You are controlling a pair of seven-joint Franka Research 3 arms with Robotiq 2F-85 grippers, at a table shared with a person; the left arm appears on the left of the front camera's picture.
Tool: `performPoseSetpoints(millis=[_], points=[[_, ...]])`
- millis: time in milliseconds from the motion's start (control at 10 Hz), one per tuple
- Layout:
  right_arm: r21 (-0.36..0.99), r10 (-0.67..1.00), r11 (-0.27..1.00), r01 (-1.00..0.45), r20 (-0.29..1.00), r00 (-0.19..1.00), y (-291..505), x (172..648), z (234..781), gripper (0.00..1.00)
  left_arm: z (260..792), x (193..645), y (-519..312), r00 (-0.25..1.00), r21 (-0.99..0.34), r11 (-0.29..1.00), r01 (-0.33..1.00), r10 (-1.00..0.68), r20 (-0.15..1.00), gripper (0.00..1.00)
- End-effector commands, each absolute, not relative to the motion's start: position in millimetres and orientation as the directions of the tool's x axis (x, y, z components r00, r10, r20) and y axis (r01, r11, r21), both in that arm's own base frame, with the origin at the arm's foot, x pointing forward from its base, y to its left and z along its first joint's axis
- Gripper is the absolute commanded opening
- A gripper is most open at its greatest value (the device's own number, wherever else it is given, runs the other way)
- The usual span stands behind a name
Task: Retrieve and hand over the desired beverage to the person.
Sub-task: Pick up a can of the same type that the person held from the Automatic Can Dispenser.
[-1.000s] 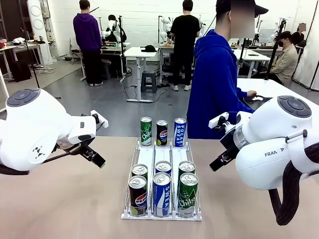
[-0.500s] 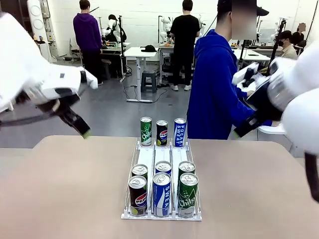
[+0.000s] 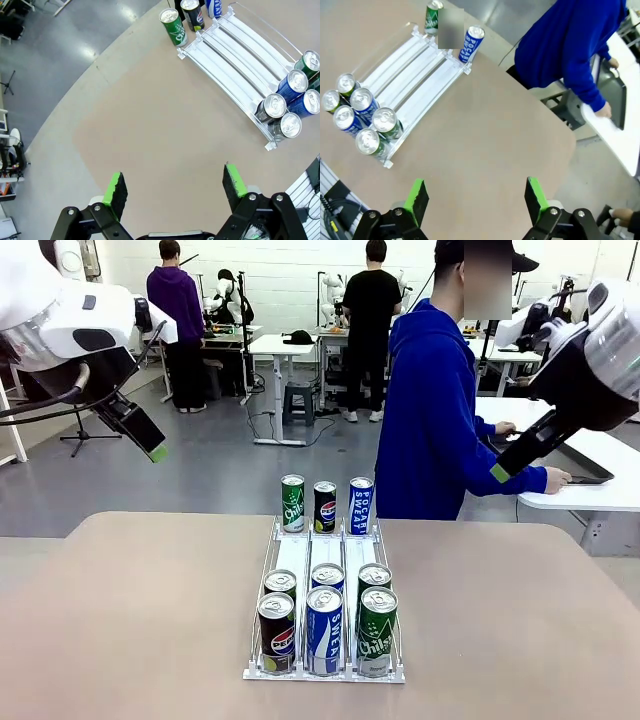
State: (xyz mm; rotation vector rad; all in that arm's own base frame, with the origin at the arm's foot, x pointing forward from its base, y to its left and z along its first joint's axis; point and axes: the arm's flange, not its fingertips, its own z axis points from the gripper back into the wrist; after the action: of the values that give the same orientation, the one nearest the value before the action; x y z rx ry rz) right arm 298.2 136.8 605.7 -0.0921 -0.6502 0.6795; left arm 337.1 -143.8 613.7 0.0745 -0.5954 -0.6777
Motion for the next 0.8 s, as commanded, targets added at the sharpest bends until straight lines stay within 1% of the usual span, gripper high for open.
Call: performPoseSetpoints(millis=[0, 100, 200, 300, 500, 700], points=[[-0.287, 0.61, 0.782, -0.554, 0.533, 0.586, 137, 295, 615, 1.0, 607, 339, -145, 0.629, 0.228, 0.784, 0.577, -0.605, 0.488, 1.0], [-0.163, 0.624, 0.736, -0.657, 0.54, 0.565, 113, 296, 616, 1.0, 614, 337, -144, 0.62, 0.253, 0.783, 0.568, -0.61, 0.494, 1.0], [-0.037, 0.58, 0.702, -0.711, 0.609, 0.541, 72, 290, 633, 1.0, 631, 342, -102, 0.619, 0.043, 0.754, 0.655, -0.569, 0.541, 1.0], [0.047, 0.531, 0.684, -0.728, 0.653, 0.54, 41, 288, 645, 1.0, 642, 349, -62, 0.628, -0.073, 0.732, 0.677, -0.524, 0.576, 1.0], [0.182, 0.407, 0.631, -0.754, 0.75, 0.522, -24, 287, 661, 1.0, 651, 346, -3, 0.597, -0.181, 0.678, 0.712, -0.449, 0.665, 1.0], [0.25, 0.282, 0.61, -0.752, 0.819, 0.5, -80, 283, 666, 1.0, 650, 335, 47, 0.552, -0.259, 0.617, 0.743, -0.346, 0.759, 1.0]])
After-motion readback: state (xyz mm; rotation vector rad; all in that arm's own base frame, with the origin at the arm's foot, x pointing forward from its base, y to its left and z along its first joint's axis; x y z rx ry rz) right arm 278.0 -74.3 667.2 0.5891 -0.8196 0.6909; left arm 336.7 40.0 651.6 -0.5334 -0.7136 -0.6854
